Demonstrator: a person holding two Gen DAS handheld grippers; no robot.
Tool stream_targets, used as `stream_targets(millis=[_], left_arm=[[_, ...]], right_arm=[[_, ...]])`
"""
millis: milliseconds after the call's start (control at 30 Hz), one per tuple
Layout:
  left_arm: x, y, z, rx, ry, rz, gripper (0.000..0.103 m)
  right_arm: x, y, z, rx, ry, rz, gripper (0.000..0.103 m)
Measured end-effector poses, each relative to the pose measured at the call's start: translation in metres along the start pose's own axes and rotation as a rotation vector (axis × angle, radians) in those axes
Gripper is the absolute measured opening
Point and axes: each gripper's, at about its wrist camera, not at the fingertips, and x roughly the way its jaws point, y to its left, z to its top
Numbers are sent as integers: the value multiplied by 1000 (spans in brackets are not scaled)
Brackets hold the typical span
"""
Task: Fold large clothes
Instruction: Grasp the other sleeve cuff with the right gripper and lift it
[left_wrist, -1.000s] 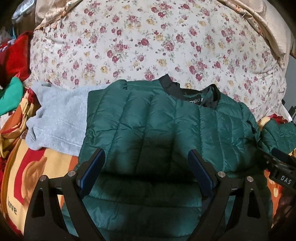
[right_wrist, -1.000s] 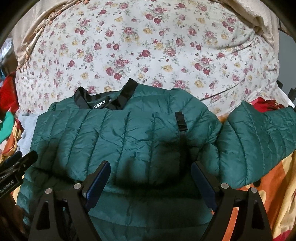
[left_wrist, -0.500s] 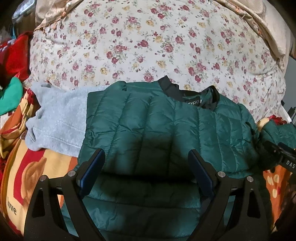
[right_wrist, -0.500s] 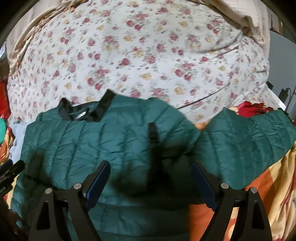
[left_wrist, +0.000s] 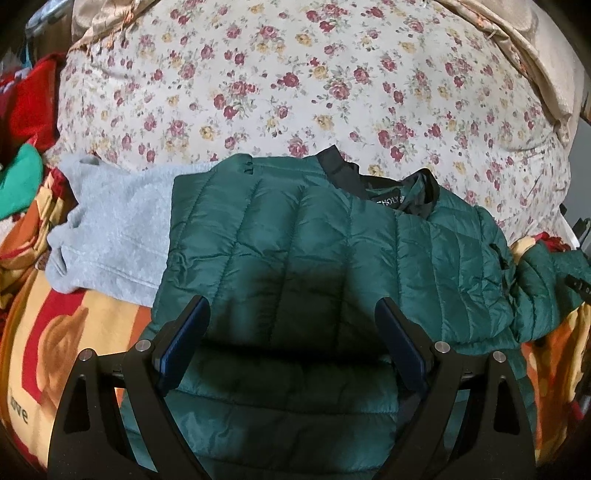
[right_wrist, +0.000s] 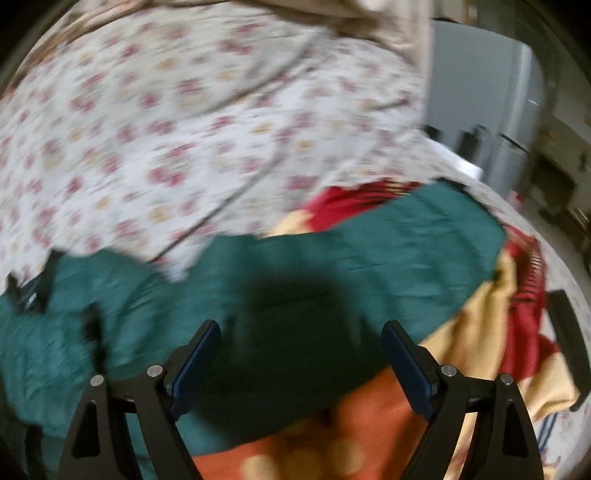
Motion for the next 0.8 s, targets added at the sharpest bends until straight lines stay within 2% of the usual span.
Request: stream_targets(millis=[267, 433, 500, 567, 600, 633, 700, 733, 800], left_arm=[[4, 2, -1, -9, 2, 8, 91], [12, 0, -3, 4, 18, 17, 91], [16, -1, -4, 7, 27, 20, 91], [19, -1, -5, 12, 34, 28, 91], [20, -1, -5, 12, 35, 30, 91], [21, 0, -5, 10, 37, 32, 91], [23, 1, -4, 2, 41, 27, 91], [22, 1, -3, 1, 40, 26, 91], [19, 0, -3, 5, 35, 31, 91]], right_arm=[[26, -93, 12, 211, 21, -106, 87], [49, -128, 22, 319, 23, -56, 87], [57, -136, 28, 334, 9, -12, 87], [62, -137, 34, 321, -7, -4, 86], [62, -135, 36, 312, -15, -1, 68], [62, -134, 38, 298, -17, 2, 45], [59, -131, 41, 273, -20, 31, 25], [57, -129, 42, 266, -22, 46, 20], [42, -122, 42, 249, -34, 107, 18]])
